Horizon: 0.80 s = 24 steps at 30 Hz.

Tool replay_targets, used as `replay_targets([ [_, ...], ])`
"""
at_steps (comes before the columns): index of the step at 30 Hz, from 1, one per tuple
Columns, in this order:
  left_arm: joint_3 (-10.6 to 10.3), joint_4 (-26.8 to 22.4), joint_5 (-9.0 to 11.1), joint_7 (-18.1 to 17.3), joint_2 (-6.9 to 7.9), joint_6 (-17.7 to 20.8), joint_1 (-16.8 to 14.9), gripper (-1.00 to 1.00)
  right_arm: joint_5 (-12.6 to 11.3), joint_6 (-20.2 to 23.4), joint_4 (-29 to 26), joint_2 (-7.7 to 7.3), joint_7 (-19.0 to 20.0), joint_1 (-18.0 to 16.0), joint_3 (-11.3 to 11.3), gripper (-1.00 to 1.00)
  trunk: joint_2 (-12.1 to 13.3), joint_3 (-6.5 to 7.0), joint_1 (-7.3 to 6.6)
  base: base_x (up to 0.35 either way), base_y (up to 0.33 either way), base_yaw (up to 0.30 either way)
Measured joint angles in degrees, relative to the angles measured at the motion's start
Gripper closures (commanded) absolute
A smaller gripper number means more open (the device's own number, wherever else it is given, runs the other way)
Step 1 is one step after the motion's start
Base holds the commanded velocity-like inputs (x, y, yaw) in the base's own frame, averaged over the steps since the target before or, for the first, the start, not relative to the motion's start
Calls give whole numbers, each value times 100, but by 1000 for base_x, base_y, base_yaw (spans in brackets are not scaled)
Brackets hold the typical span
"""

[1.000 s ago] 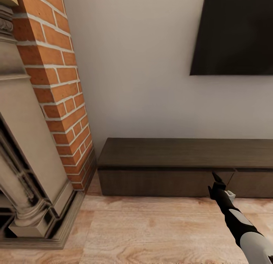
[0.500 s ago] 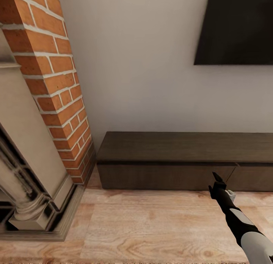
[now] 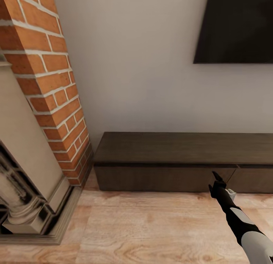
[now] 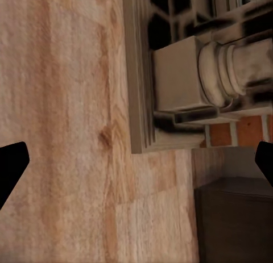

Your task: Place each of the two pumpkins and all three candles from the living room inside a cabinet in the living room (use any cabinet), then make sure every cabinet is closed, and position the cauldron so it is next to a table in the living room.

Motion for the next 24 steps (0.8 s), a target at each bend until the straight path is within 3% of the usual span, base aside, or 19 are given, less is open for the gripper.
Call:
replay_targets([
  [9,-11,105,-56,-121,16,-151,0,-100,7,-20,-297,28,-6,16,22,-100,0,0,2,115,-89,0],
  [15,-12,88,-11,-191,26,17,0,-100,-11,-2,-649,38,-15,48,10,-100,0,0,2,9,-7,0],
  [24,-15,45,-29,-268,30,154,0,-100,-43,-58,-690,50,-18,53,-15,-100,-12,-199,26,1,-1,0],
])
